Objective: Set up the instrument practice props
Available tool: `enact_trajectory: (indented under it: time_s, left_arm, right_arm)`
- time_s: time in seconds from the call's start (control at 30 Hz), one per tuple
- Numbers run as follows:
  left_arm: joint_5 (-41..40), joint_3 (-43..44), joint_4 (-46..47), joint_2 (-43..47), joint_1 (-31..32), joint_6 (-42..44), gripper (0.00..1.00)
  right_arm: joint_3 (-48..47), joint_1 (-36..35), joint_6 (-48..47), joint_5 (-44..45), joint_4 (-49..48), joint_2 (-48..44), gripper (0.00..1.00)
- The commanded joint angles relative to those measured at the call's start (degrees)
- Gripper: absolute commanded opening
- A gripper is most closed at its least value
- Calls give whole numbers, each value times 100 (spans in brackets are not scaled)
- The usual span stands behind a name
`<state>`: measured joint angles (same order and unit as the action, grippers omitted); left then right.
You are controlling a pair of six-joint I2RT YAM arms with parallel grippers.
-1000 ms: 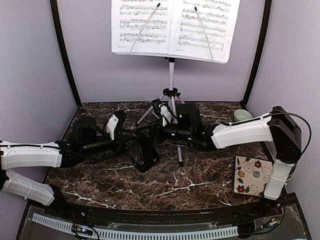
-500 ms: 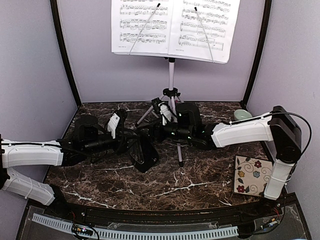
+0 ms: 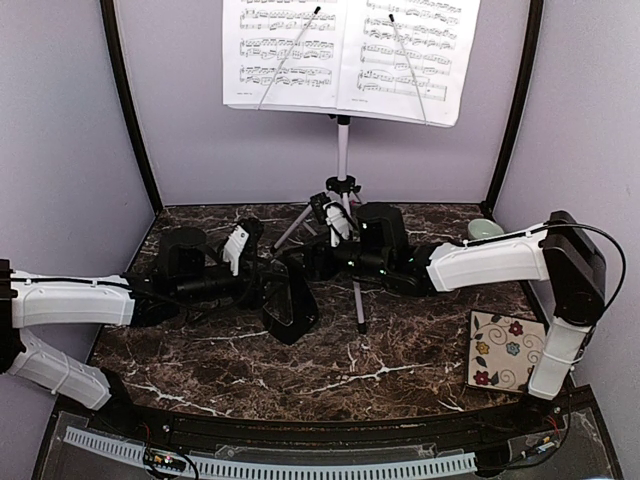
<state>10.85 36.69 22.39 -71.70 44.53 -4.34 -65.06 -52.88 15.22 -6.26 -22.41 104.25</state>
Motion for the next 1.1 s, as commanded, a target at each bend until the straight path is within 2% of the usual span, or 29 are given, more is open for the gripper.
enact_trajectory:
  time_s: [0.0, 0.13, 0.4, 0.53, 0.8, 0.97, 1.07]
  left_arm:
    - [136, 315, -22, -228, 38, -73, 65]
    - [-114, 348, -56, -245, 38, -68, 63]
    - [-427, 230, -249, -19, 38, 49, 40]
    - [-281, 74, -328, 272, 38, 191, 30]
    - [411, -156, -149, 503, 39, 446, 25]
    - [514, -285, 38, 568, 38, 396, 22]
    - [281, -300, 40, 781, 33, 216, 21]
  right_arm:
    - [581, 7, -463, 528, 2769, 730, 75]
    - [577, -11, -483, 545, 2764, 727, 75]
    - [597, -20, -549, 649, 2850, 771, 75]
    - [655, -20, -547, 724, 2874, 824, 75]
    - [887, -12, -538, 714, 2740, 907, 75]
    - [937, -11, -560, 723, 2721, 952, 75]
    - [940, -16, -594, 687, 2688, 850, 75]
